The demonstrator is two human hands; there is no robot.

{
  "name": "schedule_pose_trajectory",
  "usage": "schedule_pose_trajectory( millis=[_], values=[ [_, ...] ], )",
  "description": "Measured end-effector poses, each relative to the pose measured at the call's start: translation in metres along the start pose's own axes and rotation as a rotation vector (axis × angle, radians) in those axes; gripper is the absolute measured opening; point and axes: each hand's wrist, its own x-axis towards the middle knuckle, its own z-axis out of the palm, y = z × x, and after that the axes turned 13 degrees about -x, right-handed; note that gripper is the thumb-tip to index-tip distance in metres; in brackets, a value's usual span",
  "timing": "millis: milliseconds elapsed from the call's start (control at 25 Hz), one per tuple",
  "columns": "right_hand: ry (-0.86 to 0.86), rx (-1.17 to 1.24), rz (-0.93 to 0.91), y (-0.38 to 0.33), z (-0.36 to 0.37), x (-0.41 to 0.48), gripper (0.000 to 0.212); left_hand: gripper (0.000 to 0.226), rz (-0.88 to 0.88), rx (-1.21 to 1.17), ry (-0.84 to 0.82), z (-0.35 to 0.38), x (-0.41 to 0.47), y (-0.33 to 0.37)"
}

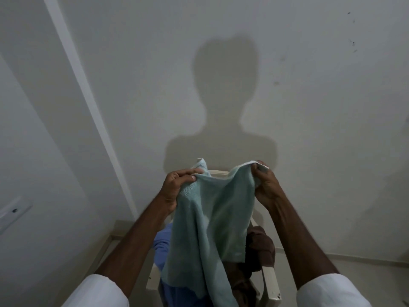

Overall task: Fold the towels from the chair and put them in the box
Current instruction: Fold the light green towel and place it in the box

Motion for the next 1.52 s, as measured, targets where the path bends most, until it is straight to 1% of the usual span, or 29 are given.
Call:
schedule_pose_trajectory(
  millis=[40,80,160,200,320,400,480,520,640,720,800,880,960,1000,1120,1200,1240,1320,1360,1440,1520],
  values=[
    [-0.094,-0.007,0.030,-0.003,0.007,0.001,0.045,0.026,-0.012,0.042,-0.033,0.002,-0.001,-0.002],
    [-0.184,-0.069,0.060,-0.006,0.016,0.000,0.037,0.027,-0.019,0.082,-0.066,0.004,-0.002,-0.004],
    [-0.324,-0.209,0.104,-0.001,0.028,-0.002,0.032,0.029,-0.030,0.161,-0.126,0.009,-0.005,-0.008],
    [-0.355,-0.236,0.129,0.003,0.032,-0.005,0.030,0.031,-0.042,0.197,-0.147,0.011,-0.006,-0.010],
    [-0.335,-0.262,0.130,0.012,0.044,-0.013,0.030,0.033,-0.098,0.249,-0.166,0.009,-0.008,-0.014],
    [-0.334,-0.299,0.096,0.011,0.051,-0.015,0.029,0.024,-0.136,0.212,-0.137,0.004,-0.008,-0.017],
    [-0.340,-0.357,0.059,0.008,0.059,-0.016,0.019,0.010,-0.149,0.156,-0.102,0.006,-0.010,-0.020],
    [-0.337,-0.404,0.045,0.007,0.063,-0.016,0.018,0.010,-0.136,0.186,-0.070,0.010,-0.010,-0.021],
    [-0.329,-0.566,-0.030,0.005,0.076,-0.023,0.017,0.022,-0.131,0.363,0.055,0.020,-0.010,-0.025],
    [-0.285,-0.636,-0.061,0.010,0.077,-0.024,0.019,0.028,-0.174,0.350,0.066,0.023,-0.012,-0.028],
    [-0.260,-0.640,-0.093,0.012,0.077,-0.027,0.021,0.034,-0.254,0.318,0.076,0.022,-0.015,-0.029],
    [-0.266,-0.624,-0.127,0.014,0.076,-0.029,0.019,0.030,-0.288,0.271,0.064,0.018,-0.016,-0.032],
    [-0.239,-0.653,-0.159,0.011,0.075,-0.029,0.012,0.019,-0.225,0.231,0.020,0.015,-0.014,-0.034],
    [-0.217,-0.689,-0.178,0.009,0.073,-0.028,0.009,0.018,-0.177,0.225,0.018,0.016,-0.013,-0.035],
    [-0.147,-0.749,-0.215,0.009,0.067,-0.027,0.005,0.018,-0.048,0.169,0.101,0.021,-0.015,-0.039],
    [-0.159,-0.710,-0.170,0.005,0.065,-0.029,0.014,0.018,0.026,0.163,0.129,0.023,-0.017,-0.040],
    [-0.197,-0.698,-0.145,0.003,0.063,-0.030,0.018,0.017,0.064,0.199,0.119,0.023,-0.016,-0.041],
    [-0.285,-0.684,-0.141,-0.004,0.062,-0.032,0.018,0.015,0.134,0.283,0.070,0.024,-0.016,-0.044],
    [-0.302,-0.672,-0.142,-0.007,0.063,-0.033,0.016,0.014,0.156,0.311,0.052,0.025,-0.016,-0.044],
    [-0.252,-0.630,-0.115,-0.010,0.066,-0.035,0.023,0.012,0.189,0.324,0.033,0.026,-0.017,-0.046],
    [-0.161,-0.623,-0.067,-0.009,0.068,-0.036,0.038,0.012,0.206,0.331,0.015,0.025,-0.016,-0.048]
  ],
)
